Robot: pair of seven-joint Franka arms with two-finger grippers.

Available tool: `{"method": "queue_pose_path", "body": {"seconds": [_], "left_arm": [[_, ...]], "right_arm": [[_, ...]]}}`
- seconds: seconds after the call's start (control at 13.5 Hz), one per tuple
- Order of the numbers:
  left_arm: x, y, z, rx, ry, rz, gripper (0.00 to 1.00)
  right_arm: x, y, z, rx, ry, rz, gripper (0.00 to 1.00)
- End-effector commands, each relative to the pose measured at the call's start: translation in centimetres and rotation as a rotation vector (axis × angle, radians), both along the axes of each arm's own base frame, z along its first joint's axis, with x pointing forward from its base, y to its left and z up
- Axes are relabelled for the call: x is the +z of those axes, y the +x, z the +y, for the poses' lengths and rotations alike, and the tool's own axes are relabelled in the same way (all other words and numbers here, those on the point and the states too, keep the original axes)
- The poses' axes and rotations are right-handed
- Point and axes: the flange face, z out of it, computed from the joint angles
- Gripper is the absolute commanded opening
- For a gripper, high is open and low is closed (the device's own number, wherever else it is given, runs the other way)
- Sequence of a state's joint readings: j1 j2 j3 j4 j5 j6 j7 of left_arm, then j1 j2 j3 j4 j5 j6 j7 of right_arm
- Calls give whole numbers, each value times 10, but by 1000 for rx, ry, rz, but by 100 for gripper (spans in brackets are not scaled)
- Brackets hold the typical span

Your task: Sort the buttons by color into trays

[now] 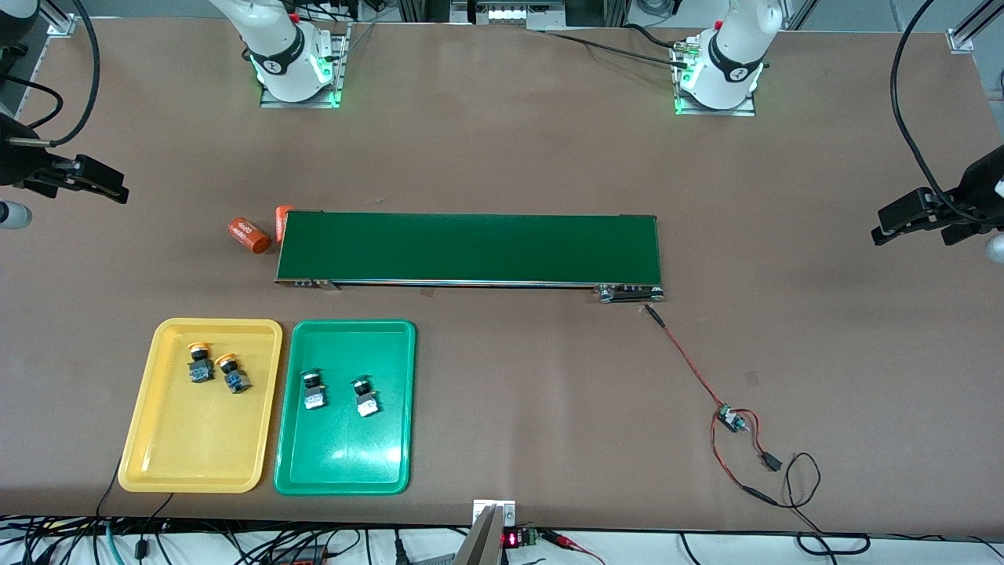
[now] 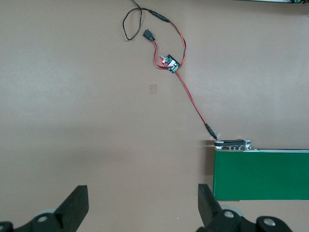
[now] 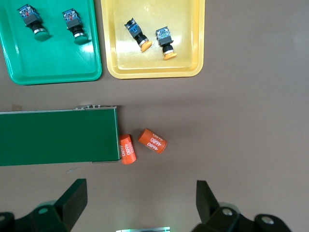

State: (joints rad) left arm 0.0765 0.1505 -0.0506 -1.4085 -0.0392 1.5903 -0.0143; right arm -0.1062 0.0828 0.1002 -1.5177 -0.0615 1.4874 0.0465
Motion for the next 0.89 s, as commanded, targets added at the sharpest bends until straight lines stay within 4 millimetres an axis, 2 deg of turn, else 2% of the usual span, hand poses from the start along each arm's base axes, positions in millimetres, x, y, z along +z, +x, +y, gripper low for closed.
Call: {"method": "queue_pose_path", "body": {"seconds": [0.0, 0.15, 0.59, 0.82], "left_arm": [[6, -7, 1, -6, 13, 11, 100], [6, -9, 1, -6, 15, 19, 100], [5, -13, 2, -1, 12, 50, 100], [8, -17, 1, -3, 13, 59, 100]], "right_arm": [[-16, -7, -5, 6, 23, 35, 100], [-21, -5, -13, -10, 26, 47, 100], [-15, -1, 7, 20, 42, 31, 100], [-13, -12, 5, 45, 48, 60, 100]]}}
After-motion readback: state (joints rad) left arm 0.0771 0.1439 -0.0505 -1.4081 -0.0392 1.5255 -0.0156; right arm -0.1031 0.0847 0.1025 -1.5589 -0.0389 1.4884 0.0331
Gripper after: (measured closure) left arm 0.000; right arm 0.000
